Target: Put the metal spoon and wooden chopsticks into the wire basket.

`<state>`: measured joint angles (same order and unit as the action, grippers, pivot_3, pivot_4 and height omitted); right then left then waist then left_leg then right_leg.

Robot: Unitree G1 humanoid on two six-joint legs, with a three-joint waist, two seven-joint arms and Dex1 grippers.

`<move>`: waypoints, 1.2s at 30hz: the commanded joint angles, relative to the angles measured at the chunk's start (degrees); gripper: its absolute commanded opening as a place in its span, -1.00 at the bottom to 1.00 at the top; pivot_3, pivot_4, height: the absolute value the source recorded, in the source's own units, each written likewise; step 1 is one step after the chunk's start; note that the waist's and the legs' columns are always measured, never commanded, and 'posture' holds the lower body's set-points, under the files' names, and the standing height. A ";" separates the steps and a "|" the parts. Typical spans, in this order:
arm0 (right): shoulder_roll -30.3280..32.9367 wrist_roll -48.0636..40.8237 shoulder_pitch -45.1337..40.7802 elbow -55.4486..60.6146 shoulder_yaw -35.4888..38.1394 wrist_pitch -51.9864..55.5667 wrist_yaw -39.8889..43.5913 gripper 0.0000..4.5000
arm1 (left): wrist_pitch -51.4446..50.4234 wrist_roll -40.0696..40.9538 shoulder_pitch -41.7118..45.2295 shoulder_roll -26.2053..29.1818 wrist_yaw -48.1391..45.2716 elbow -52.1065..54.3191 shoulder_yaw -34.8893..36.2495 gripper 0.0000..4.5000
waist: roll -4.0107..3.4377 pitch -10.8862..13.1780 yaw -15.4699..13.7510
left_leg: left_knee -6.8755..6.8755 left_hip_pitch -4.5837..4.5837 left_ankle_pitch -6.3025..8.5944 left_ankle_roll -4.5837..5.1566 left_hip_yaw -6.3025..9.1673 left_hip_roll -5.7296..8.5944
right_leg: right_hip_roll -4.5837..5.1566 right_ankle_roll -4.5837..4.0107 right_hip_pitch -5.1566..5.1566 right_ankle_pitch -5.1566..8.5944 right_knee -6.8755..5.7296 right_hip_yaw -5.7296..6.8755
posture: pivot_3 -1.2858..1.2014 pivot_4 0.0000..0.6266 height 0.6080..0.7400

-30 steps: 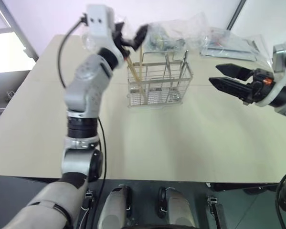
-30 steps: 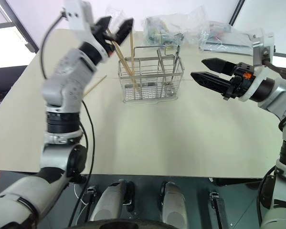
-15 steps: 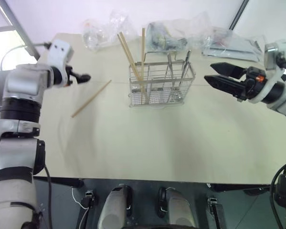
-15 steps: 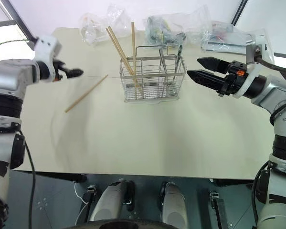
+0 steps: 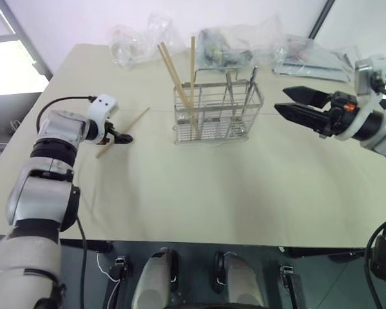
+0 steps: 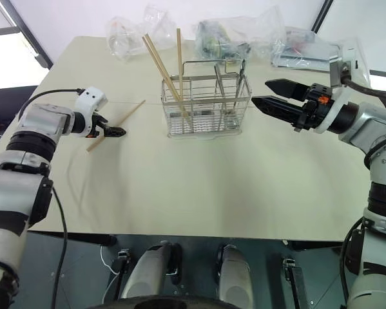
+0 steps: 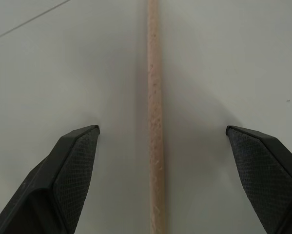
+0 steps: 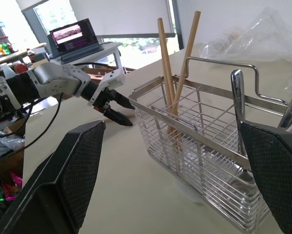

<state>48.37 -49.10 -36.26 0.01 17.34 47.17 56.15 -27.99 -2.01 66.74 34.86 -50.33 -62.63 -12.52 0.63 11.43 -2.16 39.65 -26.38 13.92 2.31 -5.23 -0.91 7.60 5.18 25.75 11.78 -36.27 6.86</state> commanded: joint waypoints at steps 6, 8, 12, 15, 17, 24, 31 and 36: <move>0.63 -1.52 0.76 2.99 3.24 -0.07 -0.75 1.00 | 2.69 -2.16 2.69 -1.39 -0.17 -4.15 1.71 0.12 | -0.01 0.00 -0.06 | 0.20 -0.04 0.04 0.06 0.05 0.00 | 0.02 0.00 -0.03 0.00 -0.09 0.02 | 0.03 -0.52 0.46; 0.57 -1.53 1.31 3.22 3.39 -0.18 -0.78 1.00 | 3.20 -2.44 3.04 -1.39 0.60 -4.50 2.07 -0.35 | 0.00 0.00 0.07 | 0.25 -0.06 0.06 0.10 0.06 0.00 | 0.02 0.01 -0.03 -0.01 -0.11 0.02 | 0.03 -0.52 0.46; 0.15 -1.93 1.79 3.89 3.42 -0.09 -1.40 1.00 | 3.52 -0.73 4.71 -1.22 5.21 -4.90 5.74 -0.99 | 0.00 0.00 0.13 | 0.26 -0.06 0.08 0.12 0.06 -0.01 | 0.02 0.02 -0.01 -0.01 -0.14 0.01 | 0.03 -0.52 0.46; 0.01 -2.24 2.13 4.28 3.57 -0.02 -1.75 1.00 | 4.55 3.54 7.66 -1.33 13.46 -4.00 12.80 -0.99 | 0.02 0.01 0.12 | 0.27 -0.10 0.08 0.12 0.08 -0.02 | 0.02 0.02 0.02 -0.01 -0.15 0.02 | 0.03 -0.52 0.46; 0.06 -2.51 2.52 4.52 3.76 0.03 -1.96 1.00 | 4.29 6.64 9.72 -1.64 17.79 -2.62 17.51 -0.99 | 0.03 0.02 -0.09 | 0.32 -0.16 0.08 0.13 0.12 -0.02 | 0.03 0.03 0.02 -0.02 -0.15 0.04 | 0.03 -0.52 0.46; 0.25 -3.36 3.26 5.04 4.17 0.28 -2.59 1.00 | -0.20 14.74 11.73 -5.17 28.74 9.91 28.23 -0.99 | 0.02 0.01 0.12 | 0.38 -0.09 0.08 0.13 0.07 0.05 | 0.07 0.22 -0.14 -0.13 -0.07 0.02 | 0.03 -0.52 0.46; 0.31 -3.23 2.94 4.55 4.17 0.34 -2.66 1.00 | 3.77 26.62 9.82 -16.68 38.71 35.11 37.30 -0.99 | 0.03 0.01 0.03 | 0.40 -0.12 -0.04 -0.08 0.08 0.05 | 0.06 0.26 -0.16 -0.16 -0.01 0.02 | 0.03 -0.52 0.46; 0.65 -3.46 3.01 4.92 4.49 0.77 -2.90 1.00 | -0.34 31.02 5.27 -26.46 41.94 48.94 33.65 -0.99 | 0.02 -0.01 -0.14 | 0.42 0.07 -0.03 -0.05 0.12 0.10 | 0.06 0.36 -0.47 -0.21 0.10 0.03 | 0.03 -0.52 0.46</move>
<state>48.27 -51.12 -32.57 3.22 19.38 48.08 53.25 -26.94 27.23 72.83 9.60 -9.60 -17.57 22.68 0.64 11.42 -2.30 40.09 -26.30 13.89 2.27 -5.11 -0.81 7.66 5.55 25.26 11.57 -36.16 6.88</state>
